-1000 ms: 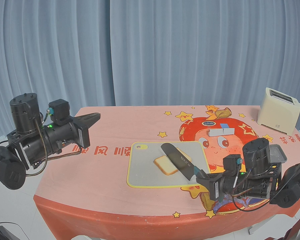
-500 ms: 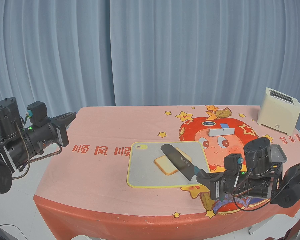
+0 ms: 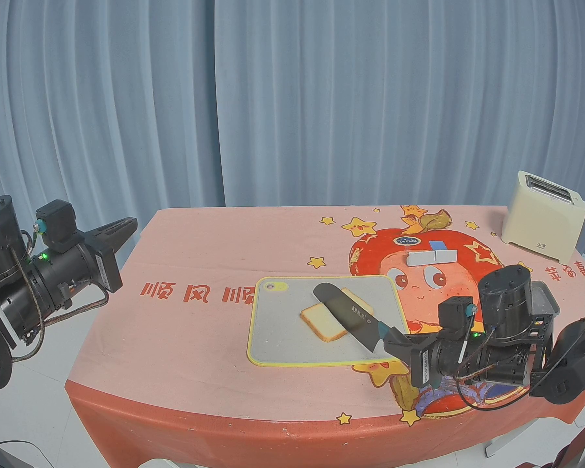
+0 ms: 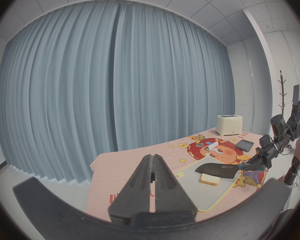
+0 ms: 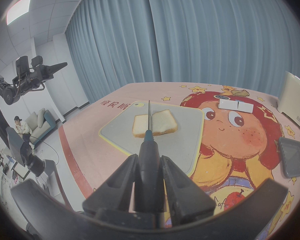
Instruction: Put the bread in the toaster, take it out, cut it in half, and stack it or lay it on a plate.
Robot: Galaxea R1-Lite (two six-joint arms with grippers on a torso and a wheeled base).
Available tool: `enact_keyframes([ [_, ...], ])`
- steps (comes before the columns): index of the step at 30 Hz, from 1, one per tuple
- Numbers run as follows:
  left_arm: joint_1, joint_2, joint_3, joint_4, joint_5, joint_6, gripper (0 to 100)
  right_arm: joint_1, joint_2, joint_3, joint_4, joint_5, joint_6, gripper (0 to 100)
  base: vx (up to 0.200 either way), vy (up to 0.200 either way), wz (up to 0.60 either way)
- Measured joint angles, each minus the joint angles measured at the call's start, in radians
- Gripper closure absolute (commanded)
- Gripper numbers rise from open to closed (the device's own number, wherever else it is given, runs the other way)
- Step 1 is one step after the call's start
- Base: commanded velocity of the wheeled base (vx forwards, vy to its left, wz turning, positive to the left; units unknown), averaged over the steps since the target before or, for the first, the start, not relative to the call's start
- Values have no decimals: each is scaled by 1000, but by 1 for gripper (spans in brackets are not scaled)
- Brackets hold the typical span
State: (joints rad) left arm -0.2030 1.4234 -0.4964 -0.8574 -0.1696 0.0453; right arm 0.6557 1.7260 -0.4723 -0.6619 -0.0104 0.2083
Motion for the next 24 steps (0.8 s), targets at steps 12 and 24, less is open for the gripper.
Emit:
enact_keyframes([
  [12, 1, -47, 34, 5, 10, 0, 100, -2, -23, 0, 0, 0, -1, 100, 0, 0, 0],
  [24, 0, -120, 115, 5, 12, 1, 100, -6, -33, 7, -71, -1, -1, 100, 0, 0, 0],
])
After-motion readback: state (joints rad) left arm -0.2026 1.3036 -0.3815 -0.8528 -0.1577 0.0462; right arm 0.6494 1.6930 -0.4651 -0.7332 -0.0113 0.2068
